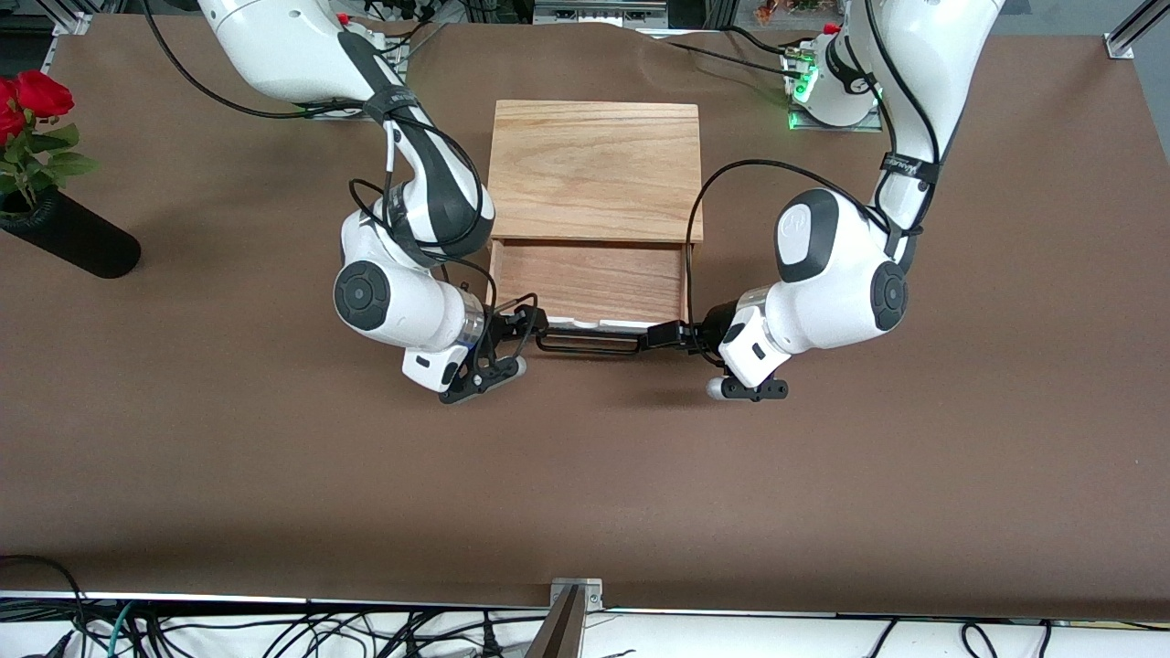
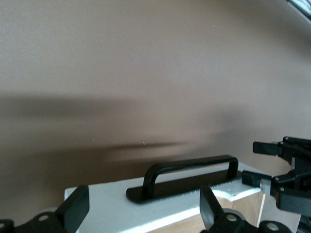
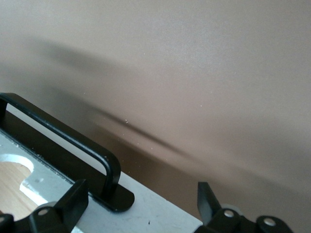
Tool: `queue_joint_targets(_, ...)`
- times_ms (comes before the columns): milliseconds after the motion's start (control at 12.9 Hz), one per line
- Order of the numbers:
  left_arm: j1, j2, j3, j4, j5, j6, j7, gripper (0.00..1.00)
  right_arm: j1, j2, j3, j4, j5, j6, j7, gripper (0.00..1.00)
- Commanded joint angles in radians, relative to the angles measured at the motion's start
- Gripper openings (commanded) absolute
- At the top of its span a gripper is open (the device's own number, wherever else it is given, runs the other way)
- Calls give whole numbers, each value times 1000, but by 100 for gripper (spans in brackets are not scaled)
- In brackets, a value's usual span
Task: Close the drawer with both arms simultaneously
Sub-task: 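Press both grippers against the drawer front on either side of the handle, then push the drawer into the cabinet with both grippers together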
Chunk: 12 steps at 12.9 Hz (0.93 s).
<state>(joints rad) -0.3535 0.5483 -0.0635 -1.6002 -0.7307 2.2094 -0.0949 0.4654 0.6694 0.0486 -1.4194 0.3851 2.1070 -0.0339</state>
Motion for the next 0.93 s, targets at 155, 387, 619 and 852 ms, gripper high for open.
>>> queue_joint_targets(155,-22,7,1,-9,-27,4,24,100,16,4,-3,13,20,-68,-1,100)
queue_joint_targets(387,-25,8,-2,-13,-18,-72,18,100,16,4,-3,13,20,-71,-3,100)
queue_joint_targets(619,-25,10,-2,-27,-16,-126,18,100,16,4,-3,13,20,-74,-3,100)
queue_joint_targets(852,-25,12,-1,-29,26,-192,17,100,16,4,-3,13,21,-117,-1,100)
